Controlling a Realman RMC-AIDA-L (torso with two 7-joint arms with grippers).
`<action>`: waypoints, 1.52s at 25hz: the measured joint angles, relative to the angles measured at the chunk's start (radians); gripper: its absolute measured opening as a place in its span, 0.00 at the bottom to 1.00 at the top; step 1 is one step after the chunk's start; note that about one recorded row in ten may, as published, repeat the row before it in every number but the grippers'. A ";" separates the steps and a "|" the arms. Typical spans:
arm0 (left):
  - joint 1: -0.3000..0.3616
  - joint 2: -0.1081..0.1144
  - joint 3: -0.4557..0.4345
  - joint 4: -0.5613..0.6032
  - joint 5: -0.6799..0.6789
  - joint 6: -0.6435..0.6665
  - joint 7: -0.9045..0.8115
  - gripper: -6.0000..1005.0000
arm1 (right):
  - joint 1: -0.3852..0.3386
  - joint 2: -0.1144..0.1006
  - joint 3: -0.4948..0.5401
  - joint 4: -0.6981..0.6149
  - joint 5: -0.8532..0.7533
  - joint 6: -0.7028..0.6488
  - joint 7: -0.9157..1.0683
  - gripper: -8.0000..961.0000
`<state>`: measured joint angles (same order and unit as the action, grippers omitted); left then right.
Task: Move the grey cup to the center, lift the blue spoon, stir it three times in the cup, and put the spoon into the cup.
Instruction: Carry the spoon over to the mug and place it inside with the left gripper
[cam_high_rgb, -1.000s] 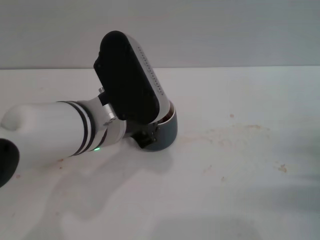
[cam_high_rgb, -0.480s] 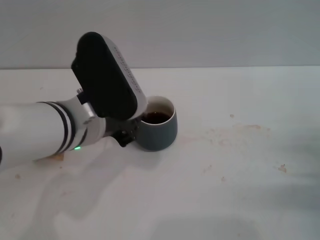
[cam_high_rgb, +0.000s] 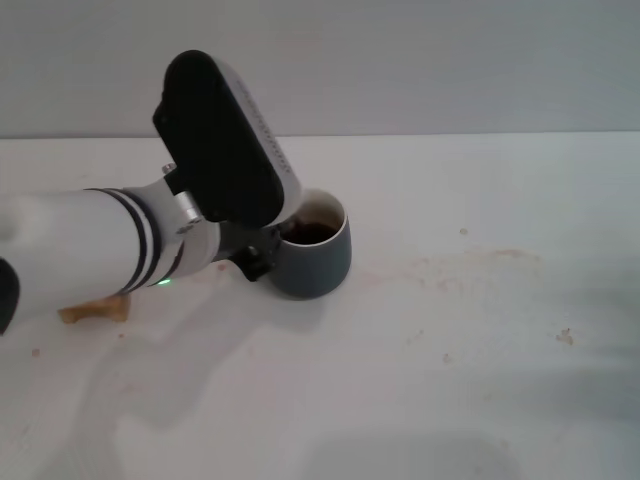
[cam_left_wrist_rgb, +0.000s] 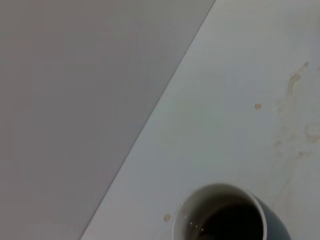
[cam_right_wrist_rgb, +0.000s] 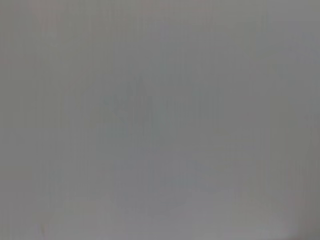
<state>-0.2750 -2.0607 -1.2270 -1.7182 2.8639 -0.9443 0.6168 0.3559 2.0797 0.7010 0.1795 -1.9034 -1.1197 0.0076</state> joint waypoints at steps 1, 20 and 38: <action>-0.010 0.000 0.004 0.006 -0.002 0.003 0.000 0.18 | 0.000 0.000 0.000 0.000 0.000 0.000 0.000 0.01; 0.023 -0.001 0.070 -0.025 -0.006 0.016 -0.007 0.21 | -0.002 0.001 0.000 -0.002 0.000 0.001 0.000 0.01; 0.036 0.000 -0.005 -0.005 0.001 0.026 0.009 0.28 | -0.006 0.000 -0.002 0.000 -0.002 0.002 0.000 0.01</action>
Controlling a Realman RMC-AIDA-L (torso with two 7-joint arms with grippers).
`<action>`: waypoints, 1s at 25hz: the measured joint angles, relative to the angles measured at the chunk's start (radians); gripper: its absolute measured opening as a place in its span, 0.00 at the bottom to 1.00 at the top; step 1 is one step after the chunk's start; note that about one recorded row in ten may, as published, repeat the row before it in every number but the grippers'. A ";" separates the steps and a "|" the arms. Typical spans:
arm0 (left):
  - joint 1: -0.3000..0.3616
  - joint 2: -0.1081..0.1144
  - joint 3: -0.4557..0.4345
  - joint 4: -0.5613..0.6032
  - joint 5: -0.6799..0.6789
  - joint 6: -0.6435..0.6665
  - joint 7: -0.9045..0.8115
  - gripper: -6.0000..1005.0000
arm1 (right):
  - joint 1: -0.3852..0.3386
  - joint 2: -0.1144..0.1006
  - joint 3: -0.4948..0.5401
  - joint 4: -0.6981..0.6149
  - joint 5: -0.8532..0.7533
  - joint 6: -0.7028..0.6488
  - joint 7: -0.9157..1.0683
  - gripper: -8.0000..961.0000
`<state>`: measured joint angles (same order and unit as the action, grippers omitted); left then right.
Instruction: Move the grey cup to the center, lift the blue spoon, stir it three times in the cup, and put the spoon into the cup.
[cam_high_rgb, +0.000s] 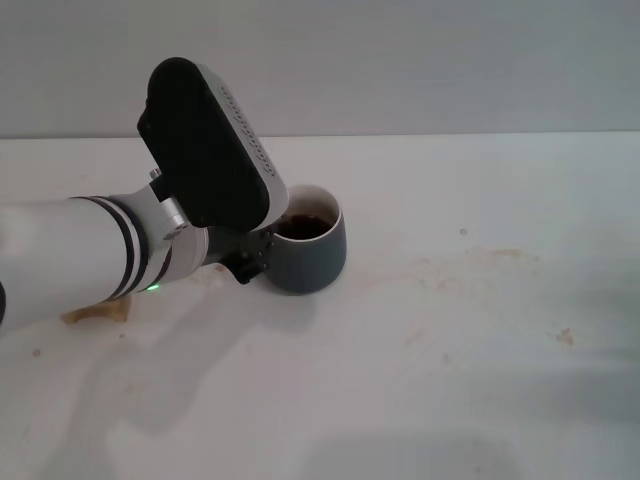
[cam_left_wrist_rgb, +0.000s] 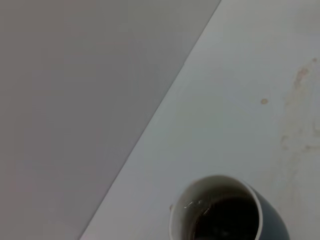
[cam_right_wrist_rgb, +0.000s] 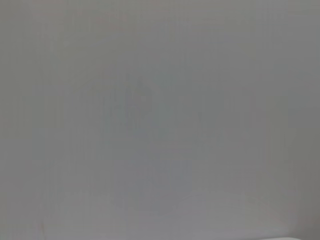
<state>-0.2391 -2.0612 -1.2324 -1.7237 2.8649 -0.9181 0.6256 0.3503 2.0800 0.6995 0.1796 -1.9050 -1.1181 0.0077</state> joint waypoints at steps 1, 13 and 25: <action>0.000 0.000 0.000 0.000 0.000 0.000 0.000 0.28 | 0.000 0.000 0.000 0.000 0.000 0.000 0.000 0.01; 0.014 -0.002 0.022 -0.026 0.002 0.081 -0.005 0.33 | -0.001 0.000 0.000 0.000 0.000 -0.004 0.000 0.01; 0.350 0.000 0.115 0.115 -0.010 1.468 -0.098 0.39 | -0.015 0.000 0.000 -0.005 0.000 -0.054 -0.006 0.01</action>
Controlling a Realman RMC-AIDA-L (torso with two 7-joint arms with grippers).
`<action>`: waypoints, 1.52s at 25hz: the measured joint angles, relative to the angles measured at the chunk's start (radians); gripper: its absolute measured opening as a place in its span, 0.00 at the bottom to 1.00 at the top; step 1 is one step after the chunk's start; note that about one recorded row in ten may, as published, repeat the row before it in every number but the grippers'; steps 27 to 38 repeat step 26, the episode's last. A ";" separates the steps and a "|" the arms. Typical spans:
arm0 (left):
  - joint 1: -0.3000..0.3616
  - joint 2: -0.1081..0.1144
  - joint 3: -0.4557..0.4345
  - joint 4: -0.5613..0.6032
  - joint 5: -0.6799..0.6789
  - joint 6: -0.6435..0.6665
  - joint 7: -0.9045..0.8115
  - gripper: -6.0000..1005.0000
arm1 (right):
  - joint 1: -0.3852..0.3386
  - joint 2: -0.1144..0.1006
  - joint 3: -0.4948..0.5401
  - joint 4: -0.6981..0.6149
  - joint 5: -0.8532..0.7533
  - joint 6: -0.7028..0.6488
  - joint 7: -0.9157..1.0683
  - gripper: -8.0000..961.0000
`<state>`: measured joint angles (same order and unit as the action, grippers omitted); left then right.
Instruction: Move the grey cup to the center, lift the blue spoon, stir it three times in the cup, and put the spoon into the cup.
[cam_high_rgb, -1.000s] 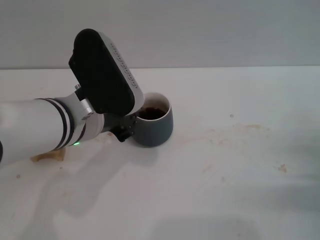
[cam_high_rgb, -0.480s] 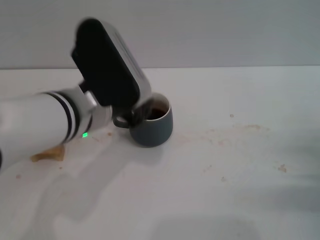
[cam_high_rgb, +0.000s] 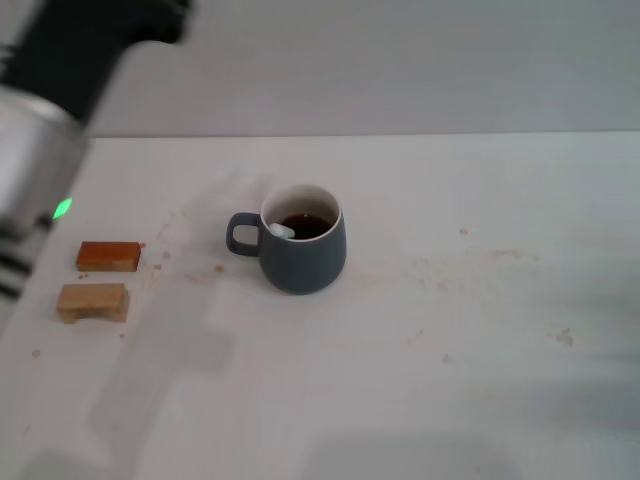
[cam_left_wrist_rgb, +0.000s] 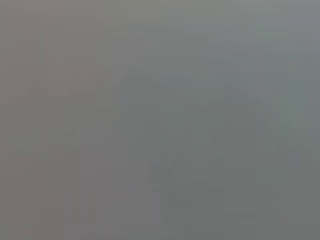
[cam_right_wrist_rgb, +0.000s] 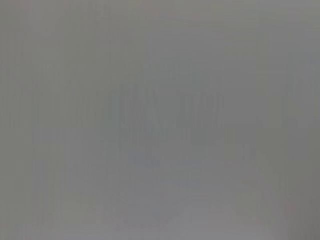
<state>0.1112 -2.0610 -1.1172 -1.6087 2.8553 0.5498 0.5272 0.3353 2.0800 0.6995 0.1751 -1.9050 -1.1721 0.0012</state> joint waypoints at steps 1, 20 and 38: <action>0.015 0.000 -0.004 0.024 -0.003 0.054 -0.006 0.39 | -0.002 0.000 0.000 0.000 0.000 -0.011 -0.001 0.01; -0.117 -0.004 -0.313 1.068 -0.091 0.590 -0.625 0.84 | -0.040 0.000 -0.034 -0.005 -0.028 -0.239 -0.004 0.01; -0.222 -0.013 -0.348 1.320 -0.091 0.723 -0.666 0.84 | -0.043 0.001 -0.052 -0.004 -0.028 -0.265 -0.004 0.01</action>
